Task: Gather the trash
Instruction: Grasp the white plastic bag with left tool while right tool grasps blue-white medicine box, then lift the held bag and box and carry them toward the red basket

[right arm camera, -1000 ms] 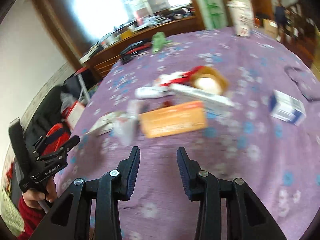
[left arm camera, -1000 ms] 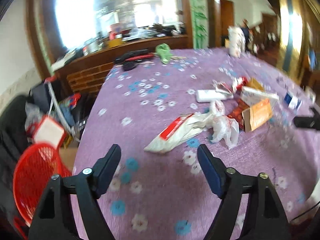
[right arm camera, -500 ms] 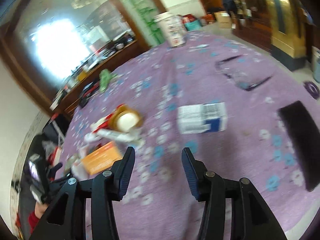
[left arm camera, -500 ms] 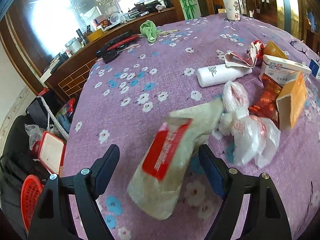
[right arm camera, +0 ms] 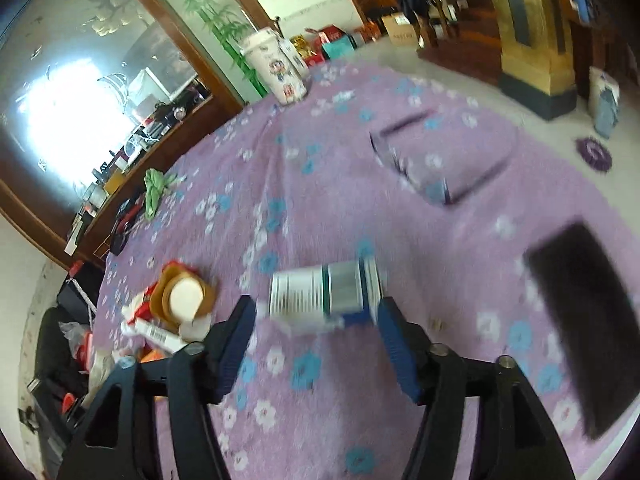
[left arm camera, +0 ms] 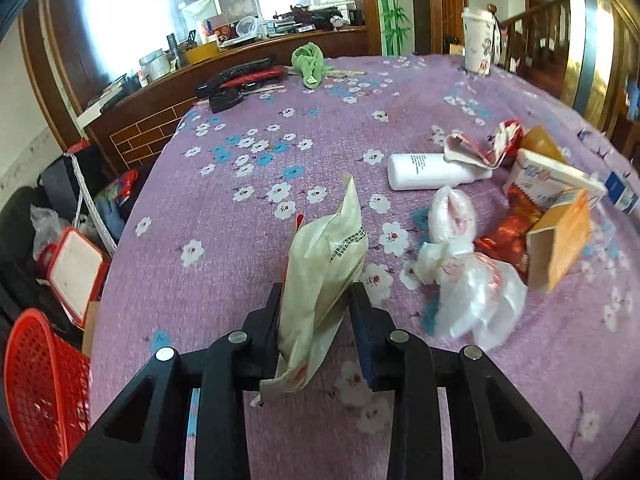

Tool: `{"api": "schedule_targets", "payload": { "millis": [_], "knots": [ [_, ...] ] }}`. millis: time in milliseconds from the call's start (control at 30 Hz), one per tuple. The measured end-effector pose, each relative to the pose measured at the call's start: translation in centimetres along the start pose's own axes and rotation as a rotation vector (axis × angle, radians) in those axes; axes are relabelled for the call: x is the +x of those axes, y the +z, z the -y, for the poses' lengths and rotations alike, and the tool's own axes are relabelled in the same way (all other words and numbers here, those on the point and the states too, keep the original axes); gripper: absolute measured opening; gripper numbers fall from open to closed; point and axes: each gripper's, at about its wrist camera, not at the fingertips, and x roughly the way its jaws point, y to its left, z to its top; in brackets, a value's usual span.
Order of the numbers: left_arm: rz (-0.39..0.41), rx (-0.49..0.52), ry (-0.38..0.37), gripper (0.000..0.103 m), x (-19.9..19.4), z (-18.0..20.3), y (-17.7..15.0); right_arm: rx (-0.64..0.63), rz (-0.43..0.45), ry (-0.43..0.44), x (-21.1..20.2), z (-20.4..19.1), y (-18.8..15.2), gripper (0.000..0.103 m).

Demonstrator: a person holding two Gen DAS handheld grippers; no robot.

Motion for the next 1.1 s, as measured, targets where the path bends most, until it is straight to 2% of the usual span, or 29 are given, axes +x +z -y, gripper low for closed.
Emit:
{"api": "schedule_targets", "payload": {
  "millis": [33, 67, 133, 200, 300, 333, 367, 400, 433, 467, 500, 567, 633, 667, 700, 733, 767, 967, 1000, 1033, 1100],
  "knots": [
    [0.003, -0.010, -0.011, 0.030, -0.2, 0.0, -0.1, 0.000, 0.000, 0.000, 0.0, 0.0, 0.0, 0.072],
    [0.007, -0.019, -0.018, 0.030, -0.4, -0.1, -0.2, -0.017, 0.005, -0.039, 1.3, 0.4, 1.4, 0.072],
    [0.021, -0.033, -0.029, 0.030, -0.9, -0.1, -0.4, -0.026, -0.005, -0.027, 2.1, 0.6, 1.9, 0.072],
    [0.023, -0.047, -0.044, 0.030, -1.2, 0.0, -0.5, -0.007, -0.057, 0.004, 4.7, 1.8, 2.6, 0.072],
    [0.028, -0.064, -0.056, 0.030, -1.7, -0.1, -0.8, 0.020, -0.106, 0.079, 4.9, 2.1, 1.6, 0.071],
    [0.029, -0.065, -0.059, 0.030, -1.8, 0.0, -0.8, 0.020, -0.106, 0.079, 4.9, 2.1, 1.6, 0.071],
    [0.032, -0.066, -0.061, 0.030, -2.0, 0.0, -0.9, 0.003, -0.143, 0.150, 4.2, 1.3, 0.3, 0.071],
    [0.033, -0.068, -0.062, 0.030, -2.1, -0.1, -1.0, 0.003, -0.143, 0.150, 4.2, 1.3, 0.3, 0.071],
    [0.031, -0.070, -0.065, 0.030, -2.2, -0.1, -1.0, -0.002, -0.176, 0.189, 3.9, 0.8, -0.5, 0.071],
    [0.030, -0.074, -0.068, 0.030, -2.2, -0.1, -1.1, -0.024, -0.244, 0.284, 2.9, -0.6, -2.4, 0.071],
    [0.032, -0.078, -0.070, 0.030, -2.3, -0.1, -1.2, -0.054, -0.270, 0.328, 2.4, -1.6, -3.4, 0.072],
    [0.032, -0.082, -0.075, 0.030, -2.2, 0.0, -1.3, -0.124, -0.294, 0.375, 1.6, -3.3, -4.5, 0.072],
    [0.030, -0.090, -0.081, 0.030, -2.2, 0.0, -1.5, -0.149, -0.280, 0.367, 1.1, -3.7, -4.7, 0.072],
    [0.029, -0.094, -0.084, 0.030, -2.2, 0.1, -1.5, -0.191, -0.246, 0.328, 0.7, -4.3, -4.9, 0.072],
    [0.027, -0.095, -0.087, 0.030, -2.2, 0.1, -1.6, -0.286, -0.176, 0.209, 0.3, -5.5, -4.9, 0.072],
    [0.029, -0.098, -0.087, 0.030, -2.2, 0.1, -1.7, -0.286, -0.176, 0.209, 0.3, -5.5, -4.9, 0.072],
    [0.031, -0.101, -0.086, 0.030, -2.3, 0.1, -1.8, -0.309, -0.165, 0.161, 0.6, -5.8, -4.9, 0.072],
    [0.041, -0.130, -0.089, 0.030, -2.8, -0.2, -2.4, -0.338, -0.167, 0.055, 3.3, -7.6, -6.1, 0.070],
    [0.040, -0.134, -0.090, 0.030, -2.8, -0.3, -2.5, -0.348, -0.168, 0.031, 3.6, -7.7, -6.3, 0.065],
    [0.040, -0.135, -0.091, 0.030, -2.8, -0.3, -2.6, -0.356, -0.173, 0.009, 3.8, -7.8, -6.5, 0.055],
    [0.045, -0.134, -0.095, 0.030, -3.0, -0.1, -2.8, -0.363, -0.181, -0.021, 4.2, -7.8, -6.9, 0.046]
  ]
}}
